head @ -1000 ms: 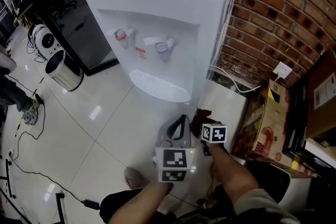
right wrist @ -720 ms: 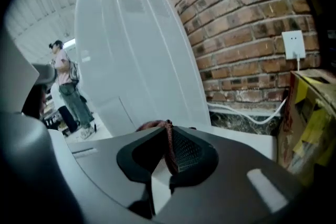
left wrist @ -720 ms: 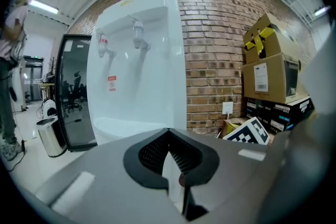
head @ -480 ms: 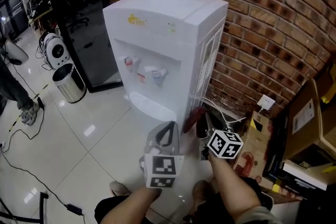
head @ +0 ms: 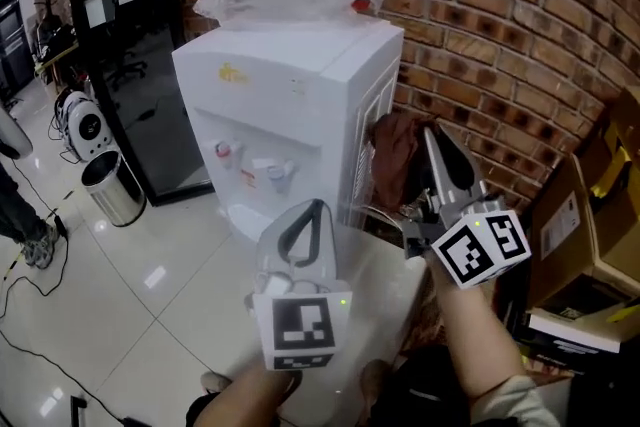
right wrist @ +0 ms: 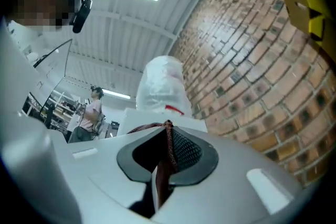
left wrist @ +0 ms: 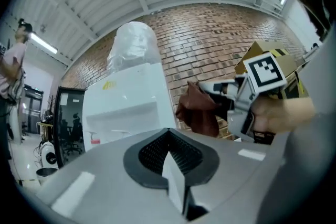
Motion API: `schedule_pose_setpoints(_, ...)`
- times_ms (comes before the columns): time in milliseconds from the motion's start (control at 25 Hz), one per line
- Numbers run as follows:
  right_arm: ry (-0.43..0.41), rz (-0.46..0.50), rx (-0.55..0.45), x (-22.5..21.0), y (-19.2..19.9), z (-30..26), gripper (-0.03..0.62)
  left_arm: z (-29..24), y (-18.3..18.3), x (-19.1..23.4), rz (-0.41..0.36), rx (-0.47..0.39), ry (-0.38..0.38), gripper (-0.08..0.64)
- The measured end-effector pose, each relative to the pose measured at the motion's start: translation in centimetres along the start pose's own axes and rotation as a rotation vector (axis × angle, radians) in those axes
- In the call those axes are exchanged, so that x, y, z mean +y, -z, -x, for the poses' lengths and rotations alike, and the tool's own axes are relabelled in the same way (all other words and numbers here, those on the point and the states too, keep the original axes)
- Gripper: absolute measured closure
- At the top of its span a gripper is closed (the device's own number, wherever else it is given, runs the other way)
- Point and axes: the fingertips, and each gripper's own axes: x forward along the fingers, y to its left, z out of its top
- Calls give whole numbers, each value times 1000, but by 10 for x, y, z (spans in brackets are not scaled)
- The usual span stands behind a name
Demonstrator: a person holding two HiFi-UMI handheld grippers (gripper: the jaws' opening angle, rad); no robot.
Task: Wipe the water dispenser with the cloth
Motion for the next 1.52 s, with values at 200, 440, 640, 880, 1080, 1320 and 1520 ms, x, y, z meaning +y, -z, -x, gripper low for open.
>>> schedule_pose_setpoints(200, -66, 95, -108, 26, -62, -57, 545, -1, -20, 22, 60, -43, -11, 560)
schedule_pose_setpoints(440, -56, 163, -28, 35, -45, -85, 545, 10, -32, 25, 40, -67, -12, 560)
schedule_pose_setpoints(640, -7, 140, 43, 20, -3, -71, 545, 12, -10, 22, 44, -16, -3, 560)
schedule_pose_setpoints(880, 47, 133, 213, 1, 88, -38, 545, 4, 39, 3, 107, 85, 37, 560)
schedule_pose_setpoints(1080, 110, 80, 413, -22, 181, -5, 545, 3, 90, -9, 98, 183, 39, 560)
schedule_pose_setpoints(1320, 134, -32, 600, -31, 272, 46, 545, 9, 151, -8, 115, 330, 30, 560)
schedule_pose_setpoints(1520, 191, -104, 742, -33, 341, 80, 545, 12, 184, -24, 130, 404, 60, 560)
